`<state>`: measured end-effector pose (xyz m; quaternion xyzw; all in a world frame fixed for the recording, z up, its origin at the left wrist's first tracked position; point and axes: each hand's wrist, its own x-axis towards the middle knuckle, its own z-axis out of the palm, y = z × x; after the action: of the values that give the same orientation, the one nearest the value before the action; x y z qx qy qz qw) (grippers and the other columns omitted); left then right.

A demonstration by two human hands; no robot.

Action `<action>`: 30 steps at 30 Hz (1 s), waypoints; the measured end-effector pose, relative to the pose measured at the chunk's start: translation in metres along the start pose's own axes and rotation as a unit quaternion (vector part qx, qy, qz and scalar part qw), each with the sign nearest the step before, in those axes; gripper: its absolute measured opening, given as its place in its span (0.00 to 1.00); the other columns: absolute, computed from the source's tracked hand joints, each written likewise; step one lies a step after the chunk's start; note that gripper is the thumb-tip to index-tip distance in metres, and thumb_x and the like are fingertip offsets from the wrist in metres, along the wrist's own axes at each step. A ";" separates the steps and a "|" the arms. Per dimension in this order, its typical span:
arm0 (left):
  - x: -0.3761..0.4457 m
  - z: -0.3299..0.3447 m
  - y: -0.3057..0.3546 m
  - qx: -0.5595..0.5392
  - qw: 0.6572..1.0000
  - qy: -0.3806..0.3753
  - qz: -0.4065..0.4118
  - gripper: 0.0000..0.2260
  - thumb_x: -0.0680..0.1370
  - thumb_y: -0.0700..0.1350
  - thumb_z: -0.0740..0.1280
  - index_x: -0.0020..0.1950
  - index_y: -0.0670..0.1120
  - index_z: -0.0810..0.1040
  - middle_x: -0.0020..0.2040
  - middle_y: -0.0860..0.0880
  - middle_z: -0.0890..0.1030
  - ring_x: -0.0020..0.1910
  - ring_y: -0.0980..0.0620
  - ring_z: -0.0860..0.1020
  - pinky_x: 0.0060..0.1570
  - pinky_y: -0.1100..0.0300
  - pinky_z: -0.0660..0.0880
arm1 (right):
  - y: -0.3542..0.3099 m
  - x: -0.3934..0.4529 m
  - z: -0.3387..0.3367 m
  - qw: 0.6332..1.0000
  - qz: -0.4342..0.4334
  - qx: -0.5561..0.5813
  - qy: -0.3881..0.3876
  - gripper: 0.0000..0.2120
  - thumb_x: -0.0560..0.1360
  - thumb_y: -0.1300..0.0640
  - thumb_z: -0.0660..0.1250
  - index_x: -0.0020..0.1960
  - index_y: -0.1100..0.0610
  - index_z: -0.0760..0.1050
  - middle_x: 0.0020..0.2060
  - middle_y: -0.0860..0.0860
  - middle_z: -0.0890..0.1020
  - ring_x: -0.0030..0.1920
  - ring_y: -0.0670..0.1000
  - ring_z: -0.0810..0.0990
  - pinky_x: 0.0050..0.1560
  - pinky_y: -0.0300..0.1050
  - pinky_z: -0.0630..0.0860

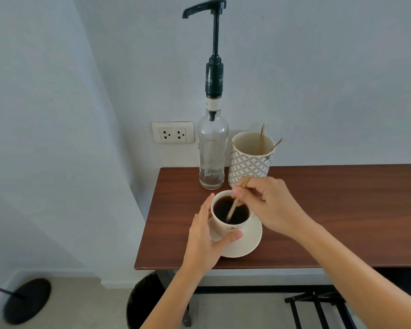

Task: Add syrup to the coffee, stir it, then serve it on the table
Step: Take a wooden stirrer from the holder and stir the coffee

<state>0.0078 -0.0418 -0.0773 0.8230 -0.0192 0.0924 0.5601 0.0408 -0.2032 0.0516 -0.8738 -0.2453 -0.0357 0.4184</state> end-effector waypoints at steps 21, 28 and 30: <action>0.000 -0.001 0.002 0.011 1.000 0.005 -0.005 0.40 0.67 0.66 0.76 0.73 0.70 0.59 0.71 0.64 0.72 0.72 0.56 0.70 0.72 0.45 0.71 | 0.012 0.017 -0.008 0.993 -0.021 -0.089 0.076 0.08 0.80 0.56 0.66 0.44 0.57 0.80 0.33 0.50 0.83 0.35 0.52 0.82 0.44 0.54 0.80; 0.000 -0.001 0.002 0.007 1.000 0.005 0.001 0.41 0.68 0.64 0.77 0.76 0.63 0.61 0.71 0.61 0.74 0.72 0.53 0.72 0.70 0.42 0.71 | -0.001 -0.005 0.002 1.000 -0.012 -0.007 0.013 0.07 0.79 0.59 0.67 0.44 0.58 0.83 0.36 0.48 0.86 0.40 0.47 0.85 0.47 0.43 0.81; 0.000 -0.001 0.002 0.012 1.000 0.006 0.003 0.41 0.67 0.65 0.76 0.75 0.66 0.60 0.71 0.61 0.74 0.72 0.54 0.72 0.71 0.43 0.71 | -0.003 0.001 0.011 0.998 -0.042 0.008 0.040 0.07 0.79 0.60 0.67 0.44 0.59 0.82 0.36 0.50 0.85 0.41 0.47 0.84 0.47 0.38 0.80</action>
<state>0.0071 -0.0422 -0.0749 0.8289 -0.0169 0.0996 0.5503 0.0387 -0.1933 0.0467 -0.8573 -0.2646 -0.0863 0.4331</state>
